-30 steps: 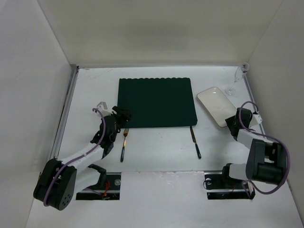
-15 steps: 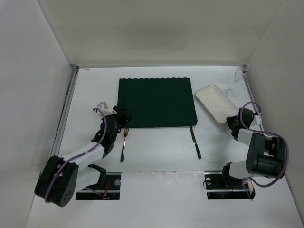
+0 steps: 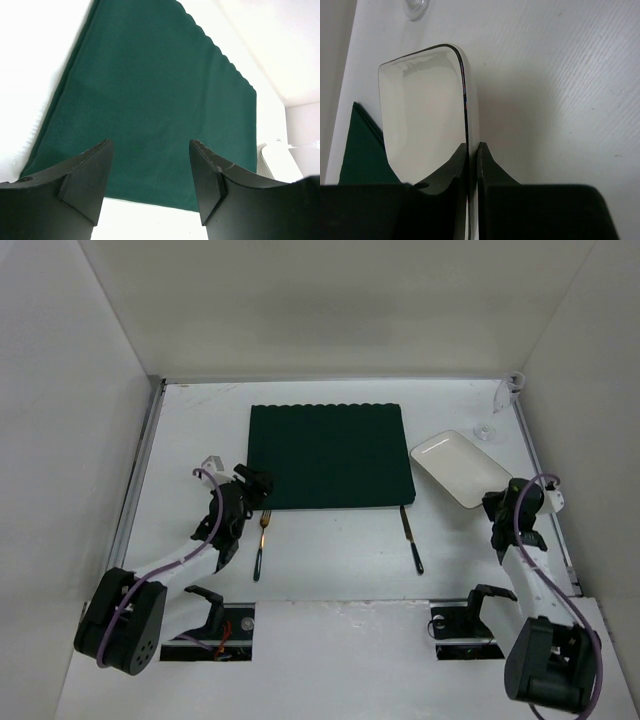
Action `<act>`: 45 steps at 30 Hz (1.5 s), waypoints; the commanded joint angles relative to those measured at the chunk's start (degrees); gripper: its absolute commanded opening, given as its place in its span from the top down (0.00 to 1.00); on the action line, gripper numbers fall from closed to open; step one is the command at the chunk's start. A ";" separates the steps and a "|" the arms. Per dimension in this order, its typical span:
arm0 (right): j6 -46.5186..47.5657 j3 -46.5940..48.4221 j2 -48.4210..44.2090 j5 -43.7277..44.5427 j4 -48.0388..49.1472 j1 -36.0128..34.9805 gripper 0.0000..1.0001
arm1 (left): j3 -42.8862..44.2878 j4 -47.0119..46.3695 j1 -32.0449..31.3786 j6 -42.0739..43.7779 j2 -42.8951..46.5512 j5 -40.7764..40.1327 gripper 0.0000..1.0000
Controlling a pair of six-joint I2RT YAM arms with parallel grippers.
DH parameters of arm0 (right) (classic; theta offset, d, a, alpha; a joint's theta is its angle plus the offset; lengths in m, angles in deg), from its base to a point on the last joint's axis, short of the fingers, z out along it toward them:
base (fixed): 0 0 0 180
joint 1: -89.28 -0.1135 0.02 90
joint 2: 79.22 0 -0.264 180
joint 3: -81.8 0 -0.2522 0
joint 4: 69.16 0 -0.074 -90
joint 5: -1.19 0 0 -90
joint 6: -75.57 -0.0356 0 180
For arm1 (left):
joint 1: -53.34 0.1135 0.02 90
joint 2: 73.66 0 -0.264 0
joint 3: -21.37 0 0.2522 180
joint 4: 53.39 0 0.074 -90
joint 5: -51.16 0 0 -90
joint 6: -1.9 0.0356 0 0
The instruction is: Set the dinner table for one person
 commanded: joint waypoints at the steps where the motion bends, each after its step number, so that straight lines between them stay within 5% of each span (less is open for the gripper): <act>1: -1.57 5.41 -7.41 -1.51 6.69 -2.00 0.97 | -0.72 -3.35 0.62 0.84 1.15 -0.52 0.40; 9: 3.00 13.85 -8.32 -5.02 4.04 -12.36 0.97 | -0.72 -3.35 1.24 1.01 1.06 -0.61 0.40; 17: 6.61 26.59 11.27 -12.84 11.33 -28.01 0.97 | -1.16 -3.35 2.99 1.10 1.94 -0.17 0.40; 29: 3.01 42.76 38.96 -26.99 21.71 -32.41 0.97 | -1.86 -3.18 4.23 1.28 3.43 0.00 0.40; 45: 2.13 47.87 52.86 -32.80 22.42 -32.15 0.95 | -1.69 -3.35 3.88 1.28 2.64 0.00 0.40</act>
